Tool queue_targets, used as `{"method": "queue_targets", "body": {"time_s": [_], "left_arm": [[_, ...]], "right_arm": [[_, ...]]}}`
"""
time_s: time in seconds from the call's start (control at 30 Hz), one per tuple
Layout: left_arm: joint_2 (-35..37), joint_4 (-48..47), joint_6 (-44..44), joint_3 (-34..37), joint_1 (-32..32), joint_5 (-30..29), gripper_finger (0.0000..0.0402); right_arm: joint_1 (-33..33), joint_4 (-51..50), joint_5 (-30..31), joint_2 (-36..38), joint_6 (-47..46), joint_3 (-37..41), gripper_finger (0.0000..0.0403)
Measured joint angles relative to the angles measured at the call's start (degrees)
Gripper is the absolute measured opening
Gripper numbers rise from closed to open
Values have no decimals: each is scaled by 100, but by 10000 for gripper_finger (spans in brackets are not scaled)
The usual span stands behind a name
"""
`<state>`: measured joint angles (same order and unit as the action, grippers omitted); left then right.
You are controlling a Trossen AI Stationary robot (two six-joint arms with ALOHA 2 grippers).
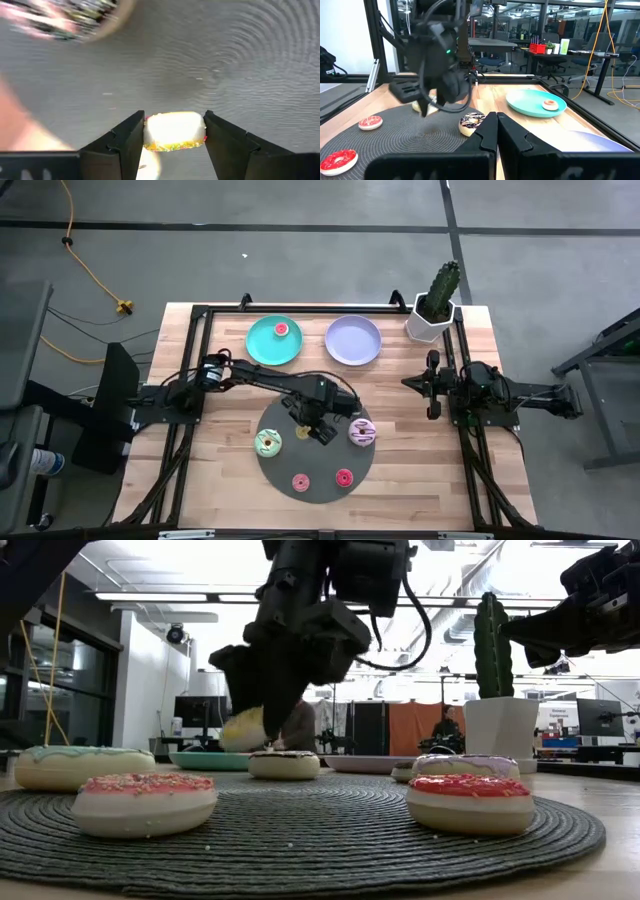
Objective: Pick & Place donuts
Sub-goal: Put the small yellow donut on the green plate
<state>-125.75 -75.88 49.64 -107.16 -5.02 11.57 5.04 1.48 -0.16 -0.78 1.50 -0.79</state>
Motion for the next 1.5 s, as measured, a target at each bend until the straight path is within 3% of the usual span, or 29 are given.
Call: {"method": "queue_targets", "body": {"time_s": [0.33,0.57,0.77,1.13,1.5], "left_arm": [[2,-1287,-899,-1283,851,-638,188],[7,-1410,-1468,-1627,1779,-808,188],[11,-1418,-1773,-1626,2650,-815,188],[11,-1410,-1475,-1583,4103,-830,188],[9,-1411,-1827,-729,5028,-690,188]], "right_arm": [[0,0,0,0,0,0,0],[0,0,0,0,0,0,0],[2,0,0,0,0,0,0],[0,0,0,0,0,0,0],[0,-1,0,0,0,1,0]]}}
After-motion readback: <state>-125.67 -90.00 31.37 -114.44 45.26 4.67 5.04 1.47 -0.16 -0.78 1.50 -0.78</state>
